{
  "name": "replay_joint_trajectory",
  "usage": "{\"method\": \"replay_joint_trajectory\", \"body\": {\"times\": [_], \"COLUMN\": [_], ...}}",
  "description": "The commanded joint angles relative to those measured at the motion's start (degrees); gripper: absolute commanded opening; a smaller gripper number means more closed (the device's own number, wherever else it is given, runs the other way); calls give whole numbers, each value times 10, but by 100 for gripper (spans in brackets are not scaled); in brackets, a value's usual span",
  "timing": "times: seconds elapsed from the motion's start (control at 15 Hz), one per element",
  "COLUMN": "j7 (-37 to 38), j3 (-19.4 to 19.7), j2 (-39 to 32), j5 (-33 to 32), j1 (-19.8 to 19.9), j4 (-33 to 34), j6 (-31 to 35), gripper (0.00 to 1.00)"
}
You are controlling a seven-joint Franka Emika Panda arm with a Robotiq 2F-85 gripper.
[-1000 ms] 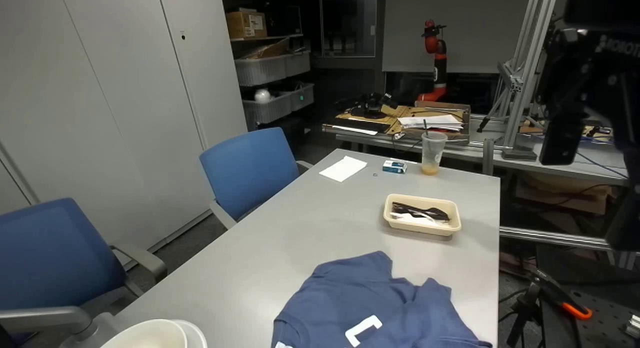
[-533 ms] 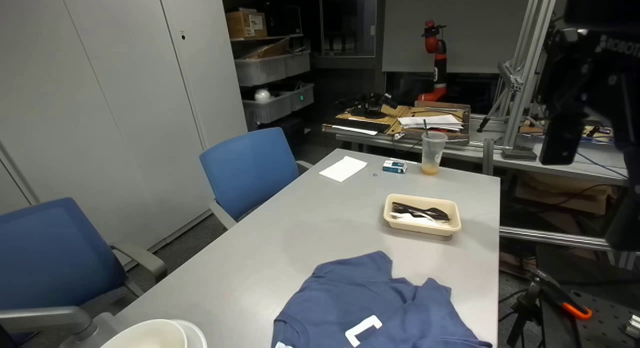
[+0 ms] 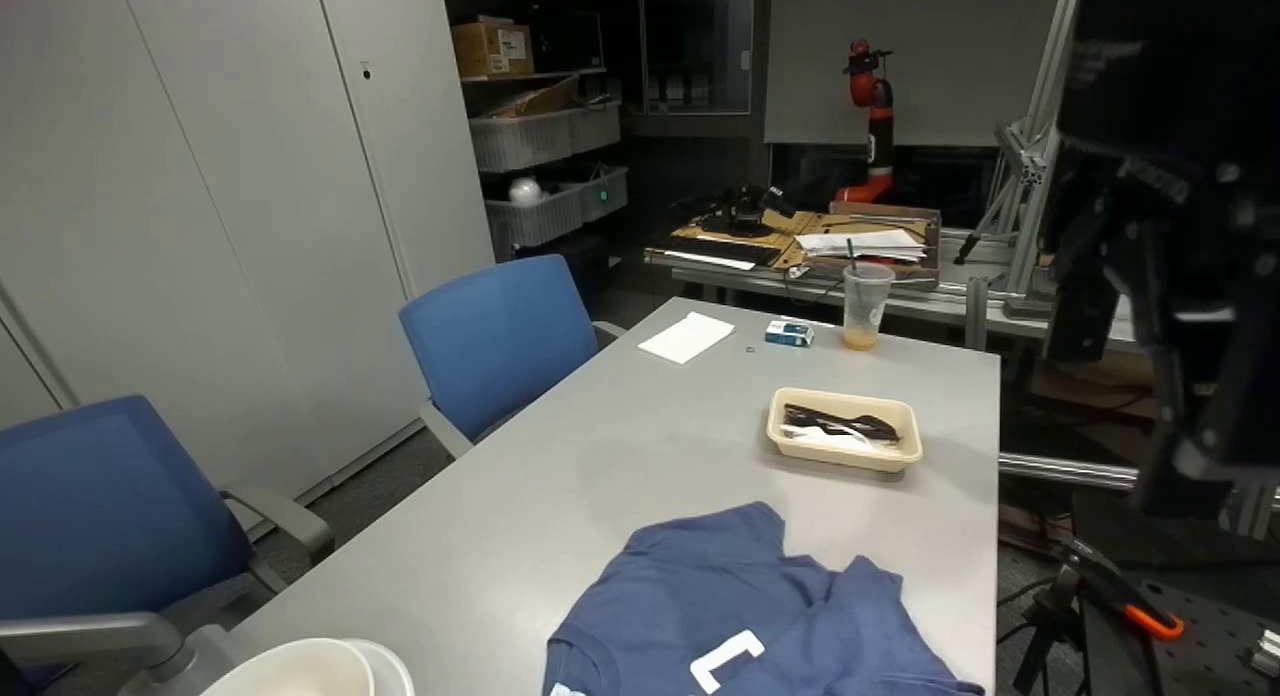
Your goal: Fold the T-shirt
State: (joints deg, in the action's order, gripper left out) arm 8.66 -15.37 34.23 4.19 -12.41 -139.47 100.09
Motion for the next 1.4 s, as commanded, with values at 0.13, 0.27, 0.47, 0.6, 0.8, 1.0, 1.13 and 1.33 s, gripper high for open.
{"method": "replay_joint_trajectory", "body": {"times": [0.13,0.27,0.47,0.6,0.8,1.0,1.13,1.33], "j7": [7,5,3,2,2,1,18,42], "j3": [35,47,49,51,50,50,48,53], "j2": [-25,-55,-60,-75,-70,-90,-117,-169], "j5": [23,30,14,13,13,7,-3,-38], "j1": [15,21,20,21,20,24,36,64], "j4": [-107,-138,-144,-149,-146,-143,-147,-169], "j6": [117,160,156,162,162,171,189,257], "gripper": [100,100,100,100,100,100,100,94]}}
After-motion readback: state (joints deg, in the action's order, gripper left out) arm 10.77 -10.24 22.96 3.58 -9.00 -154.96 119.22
